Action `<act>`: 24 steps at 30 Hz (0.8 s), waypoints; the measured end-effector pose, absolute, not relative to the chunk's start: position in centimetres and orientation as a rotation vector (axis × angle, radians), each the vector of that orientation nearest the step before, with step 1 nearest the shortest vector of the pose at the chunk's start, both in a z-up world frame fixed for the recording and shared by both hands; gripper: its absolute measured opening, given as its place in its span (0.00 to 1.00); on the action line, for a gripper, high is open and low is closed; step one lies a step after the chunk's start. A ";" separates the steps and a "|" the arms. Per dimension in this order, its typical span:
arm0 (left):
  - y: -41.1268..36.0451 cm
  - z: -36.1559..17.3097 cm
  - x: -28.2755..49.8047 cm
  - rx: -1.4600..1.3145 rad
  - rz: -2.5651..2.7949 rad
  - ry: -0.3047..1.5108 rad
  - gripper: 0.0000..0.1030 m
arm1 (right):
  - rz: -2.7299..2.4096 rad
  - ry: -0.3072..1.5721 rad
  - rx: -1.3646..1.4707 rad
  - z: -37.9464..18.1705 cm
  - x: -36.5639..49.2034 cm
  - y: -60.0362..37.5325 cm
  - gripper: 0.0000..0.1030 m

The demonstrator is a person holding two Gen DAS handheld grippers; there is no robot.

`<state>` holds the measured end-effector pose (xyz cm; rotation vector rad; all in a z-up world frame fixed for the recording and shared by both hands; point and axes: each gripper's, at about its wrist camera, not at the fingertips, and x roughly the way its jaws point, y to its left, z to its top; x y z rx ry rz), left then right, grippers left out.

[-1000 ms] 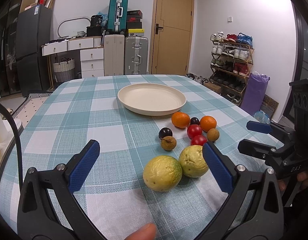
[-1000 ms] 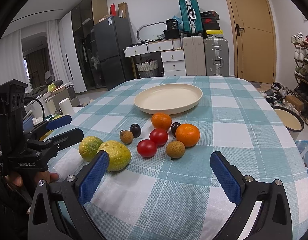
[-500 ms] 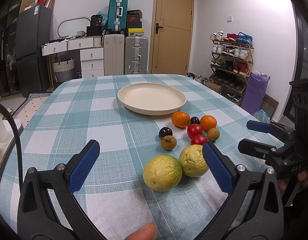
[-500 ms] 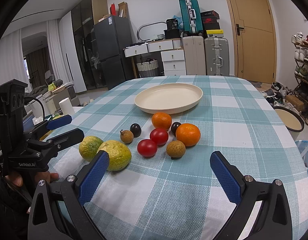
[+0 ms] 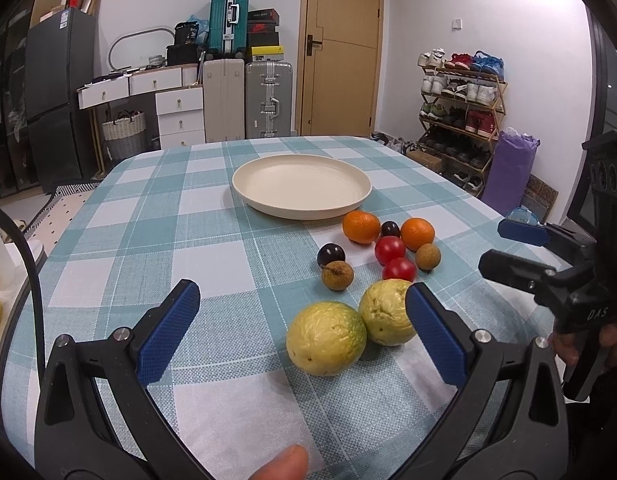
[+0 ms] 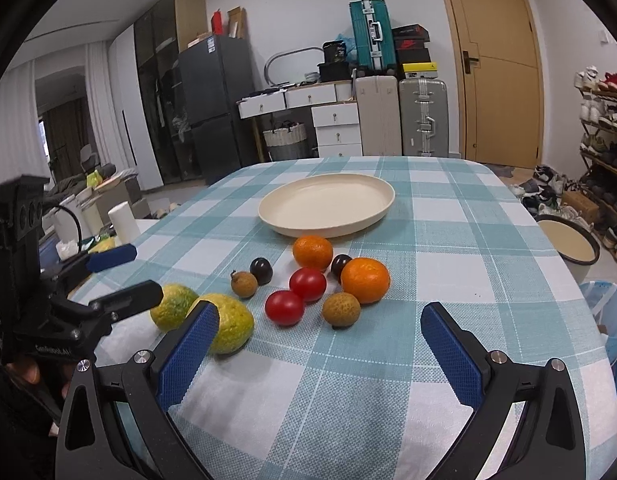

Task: Organize fruits
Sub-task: 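Grasp a large yellow guava with the left gripper while the right gripper grasps the other guava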

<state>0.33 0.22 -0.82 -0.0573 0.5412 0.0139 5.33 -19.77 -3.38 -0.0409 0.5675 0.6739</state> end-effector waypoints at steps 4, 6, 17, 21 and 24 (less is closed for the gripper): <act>0.5 -0.9 0.8 -0.043 0.037 0.579 1.00 | 0.667 0.613 -0.052 -3.6 5.7 -19.2 1.00; 0.6 -0.9 1.0 -0.043 0.025 0.607 1.00 | 0.675 0.657 -0.060 -4.0 5.9 -18.6 1.00; 0.9 -1.6 1.7 -0.032 0.010 0.679 1.00 | 0.822 0.755 -0.113 -5.0 5.6 -14.7 0.88; 1.5 -1.5 1.7 -0.036 0.024 0.677 0.99 | 0.858 0.786 -0.148 -5.4 5.4 -13.2 0.84; 2.3 -1.3 1.5 -0.052 0.028 0.674 0.99 | 0.884 0.805 -0.142 -5.7 5.5 -12.5 0.83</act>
